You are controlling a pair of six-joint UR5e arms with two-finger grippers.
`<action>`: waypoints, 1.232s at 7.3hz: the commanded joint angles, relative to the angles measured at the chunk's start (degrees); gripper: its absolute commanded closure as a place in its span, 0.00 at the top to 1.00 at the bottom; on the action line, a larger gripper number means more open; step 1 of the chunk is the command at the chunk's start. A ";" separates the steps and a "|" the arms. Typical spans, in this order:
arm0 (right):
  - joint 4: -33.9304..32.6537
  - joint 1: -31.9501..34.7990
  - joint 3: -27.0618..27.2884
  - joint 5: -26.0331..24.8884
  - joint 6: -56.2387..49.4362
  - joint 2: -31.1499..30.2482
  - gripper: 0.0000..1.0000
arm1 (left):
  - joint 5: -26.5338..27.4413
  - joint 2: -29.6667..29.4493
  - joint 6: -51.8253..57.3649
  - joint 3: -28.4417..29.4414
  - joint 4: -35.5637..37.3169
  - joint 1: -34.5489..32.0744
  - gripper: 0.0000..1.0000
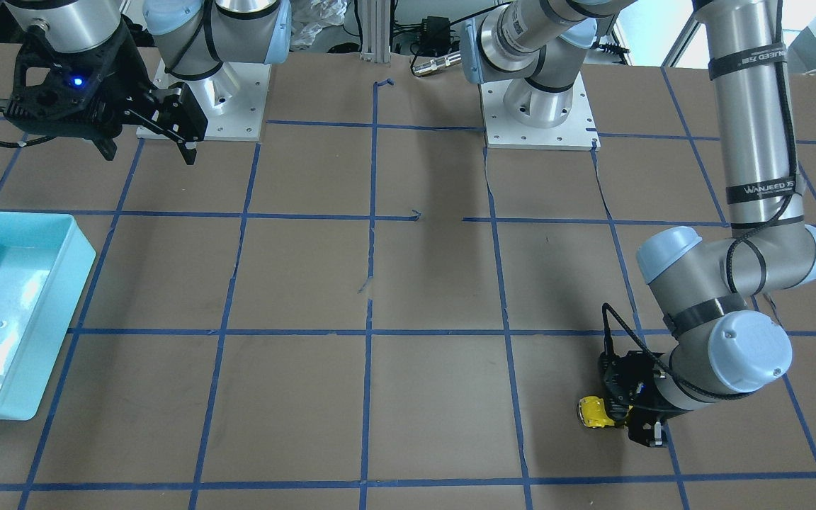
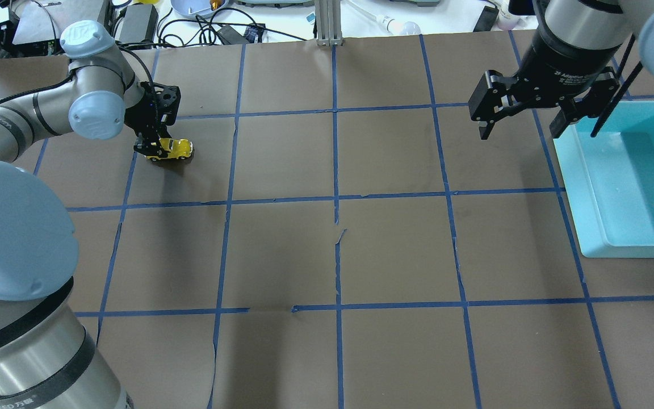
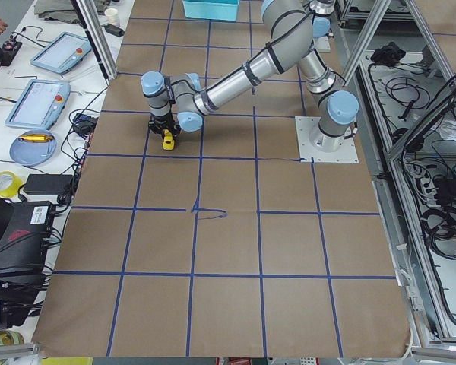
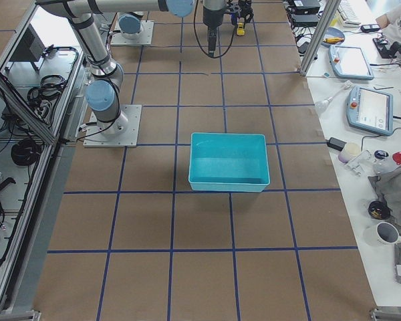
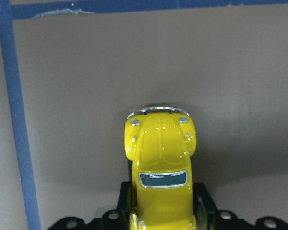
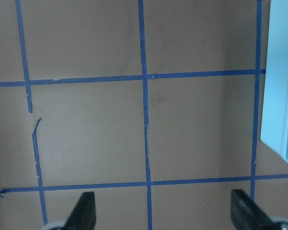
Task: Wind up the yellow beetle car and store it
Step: 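Drag the car backward along the table, away from the blue bin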
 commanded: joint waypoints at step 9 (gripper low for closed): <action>-0.09 0.00 0.15 0.15 -0.12 0.03 1.00 | -0.06 -0.33 5.03 -0.07 0.00 3.97 0.12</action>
